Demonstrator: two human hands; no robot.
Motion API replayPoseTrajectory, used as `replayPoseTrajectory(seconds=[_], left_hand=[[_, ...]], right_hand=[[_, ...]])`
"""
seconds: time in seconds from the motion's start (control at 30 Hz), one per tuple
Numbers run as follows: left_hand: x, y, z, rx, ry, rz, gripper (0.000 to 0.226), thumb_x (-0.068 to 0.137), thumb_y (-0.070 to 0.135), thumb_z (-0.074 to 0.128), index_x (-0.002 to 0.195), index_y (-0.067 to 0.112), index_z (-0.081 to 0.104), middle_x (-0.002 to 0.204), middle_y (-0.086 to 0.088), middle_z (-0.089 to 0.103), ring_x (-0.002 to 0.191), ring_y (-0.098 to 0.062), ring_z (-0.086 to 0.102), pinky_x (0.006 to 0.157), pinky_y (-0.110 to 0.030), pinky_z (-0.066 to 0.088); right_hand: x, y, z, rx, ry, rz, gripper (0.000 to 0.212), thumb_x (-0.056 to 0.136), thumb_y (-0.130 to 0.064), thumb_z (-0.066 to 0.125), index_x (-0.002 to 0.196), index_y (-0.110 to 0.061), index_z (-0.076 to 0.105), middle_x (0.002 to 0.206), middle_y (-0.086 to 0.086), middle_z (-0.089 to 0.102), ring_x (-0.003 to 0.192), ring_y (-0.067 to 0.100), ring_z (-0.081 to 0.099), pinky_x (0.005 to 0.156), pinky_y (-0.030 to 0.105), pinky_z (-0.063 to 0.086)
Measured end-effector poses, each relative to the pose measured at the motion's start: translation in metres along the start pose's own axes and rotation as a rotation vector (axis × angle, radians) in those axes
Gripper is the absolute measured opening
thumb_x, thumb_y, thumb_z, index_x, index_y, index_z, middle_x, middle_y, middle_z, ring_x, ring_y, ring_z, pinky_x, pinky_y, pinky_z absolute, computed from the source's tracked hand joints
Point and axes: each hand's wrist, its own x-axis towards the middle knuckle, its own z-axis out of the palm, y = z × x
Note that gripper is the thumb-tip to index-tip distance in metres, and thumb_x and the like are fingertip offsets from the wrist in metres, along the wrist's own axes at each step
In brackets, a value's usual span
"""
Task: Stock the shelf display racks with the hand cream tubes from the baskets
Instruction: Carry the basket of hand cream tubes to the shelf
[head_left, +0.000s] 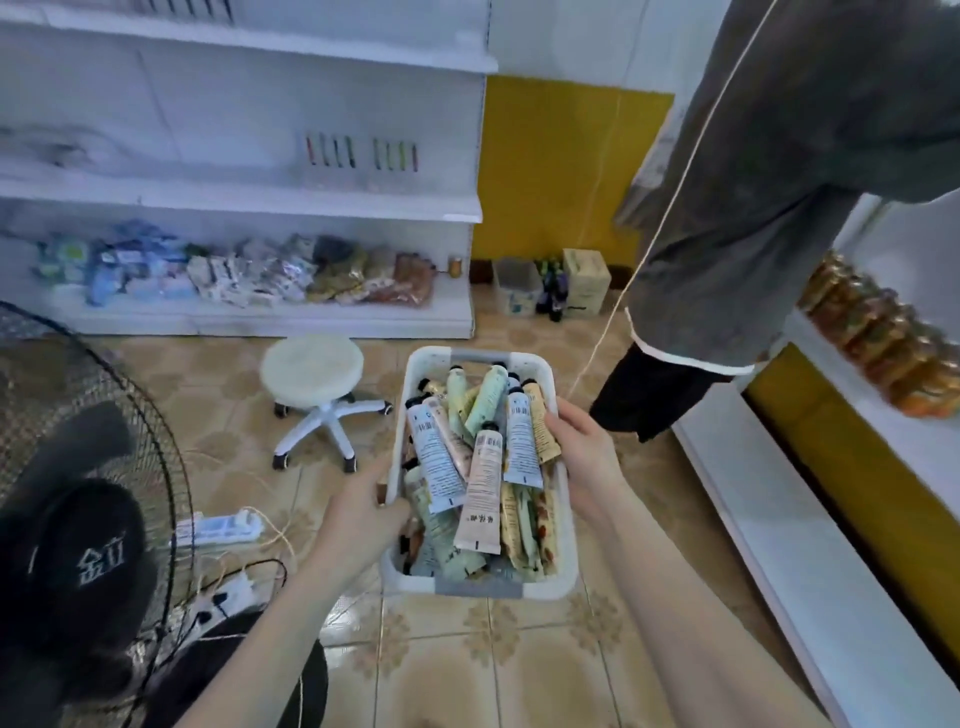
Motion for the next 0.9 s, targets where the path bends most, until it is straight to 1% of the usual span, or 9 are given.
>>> replayPoseTrajectory(seconds=[0.07, 0.17, 0.3, 0.37, 0.47, 0.57, 0.63, 0.73, 0.9], left_hand=[[0.036, 0.01, -0.009, -0.017, 0.015, -0.006, 0.053, 0.081, -0.01, 0.049, 0.121, 0.024, 0.056, 0.088, 0.003, 0.066, 0.073, -0.015, 0.062, 0.057, -0.022, 0.046], [0.089, 0.016, -0.02, -0.05, 0.058, -0.058, 0.052, 0.08, -0.012, 0.05, 0.109, 0.031, 0.058, 0.086, -0.002, 0.067, 0.073, -0.021, 0.063, 0.064, -0.04, 0.054], [0.157, 0.02, -0.035, -0.055, 0.113, -0.072, 0.053, 0.075, -0.01, 0.05, 0.105, 0.032, 0.06, 0.088, -0.002, 0.068, 0.082, -0.029, 0.064, 0.068, -0.047, 0.055], [0.192, 0.024, -0.042, -0.079, 0.16, -0.097, 0.056, 0.074, -0.008, 0.051, 0.102, 0.04, 0.059, 0.088, -0.003, 0.069, 0.083, -0.029, 0.065, 0.074, -0.052, 0.054], [0.24, 0.032, -0.054, -0.081, 0.216, -0.129, 0.056, 0.075, -0.01, 0.052, 0.096, 0.042, 0.056, 0.087, 0.0, 0.068, 0.081, -0.025, 0.065, 0.074, -0.051, 0.055], [0.278, 0.041, -0.073, -0.091, 0.273, -0.144, 0.051, 0.079, -0.009, 0.052, 0.113, 0.029, 0.056, 0.089, 0.003, 0.066, 0.079, -0.024, 0.065, 0.07, -0.05, 0.056], [0.302, 0.043, -0.089, -0.09, 0.323, -0.175, 0.051, 0.082, -0.009, 0.051, 0.12, 0.025, 0.054, 0.089, 0.001, 0.065, 0.076, -0.027, 0.064, 0.064, -0.045, 0.054], [0.332, 0.04, -0.118, -0.101, 0.39, -0.229, 0.052, 0.082, -0.008, 0.052, 0.125, 0.021, 0.052, 0.088, 0.001, 0.063, 0.067, -0.018, 0.061, 0.054, -0.033, 0.05], [0.386, 0.024, -0.178, -0.12, 0.48, -0.296, 0.052, 0.081, -0.008, 0.051, 0.123, 0.023, 0.052, 0.093, -0.005, 0.065, 0.076, -0.018, 0.062, 0.061, -0.031, 0.052]], right_hand=[[0.035, -0.017, 0.019, -0.005, -0.029, -0.003, 0.017, 0.092, -0.007, 0.055, 0.093, -0.015, 0.069, 0.093, 0.014, 0.069, 0.079, 0.023, 0.064, 0.084, 0.046, 0.052], [0.087, -0.036, 0.048, -0.05, -0.067, 0.002, 0.016, 0.09, -0.009, 0.057, 0.094, -0.016, 0.071, 0.095, 0.013, 0.071, 0.086, 0.026, 0.067, 0.084, 0.047, 0.055], [0.158, -0.056, 0.089, -0.076, -0.135, 0.011, 0.015, 0.09, -0.01, 0.058, 0.097, -0.017, 0.07, 0.093, 0.009, 0.072, 0.085, 0.024, 0.068, 0.081, 0.043, 0.056], [0.194, -0.065, 0.111, -0.092, -0.163, 0.011, 0.015, 0.089, -0.01, 0.058, 0.097, -0.016, 0.07, 0.092, 0.009, 0.072, 0.081, 0.022, 0.068, 0.079, 0.041, 0.057], [0.247, -0.078, 0.146, -0.074, -0.198, 0.067, 0.015, 0.09, -0.008, 0.056, 0.101, -0.009, 0.067, 0.093, 0.012, 0.069, 0.079, 0.022, 0.065, 0.083, 0.043, 0.054], [0.291, -0.093, 0.188, -0.077, -0.242, 0.113, 0.012, 0.092, -0.01, 0.054, 0.1, -0.009, 0.062, 0.088, 0.009, 0.067, 0.078, 0.019, 0.064, 0.086, 0.042, 0.053], [0.316, -0.1, 0.219, -0.1, -0.283, 0.125, 0.011, 0.093, -0.009, 0.052, 0.099, -0.011, 0.061, 0.086, 0.008, 0.067, 0.076, 0.019, 0.064, 0.082, 0.04, 0.053], [0.345, -0.105, 0.27, -0.152, -0.407, 0.14, 0.014, 0.093, -0.009, 0.052, 0.098, -0.008, 0.065, 0.083, 0.009, 0.068, 0.071, 0.019, 0.064, 0.071, 0.036, 0.054], [0.39, -0.101, 0.362, -0.213, -0.51, 0.131, 0.014, 0.092, -0.01, 0.055, 0.095, -0.014, 0.068, 0.09, 0.011, 0.07, 0.077, 0.022, 0.066, 0.078, 0.044, 0.055]])
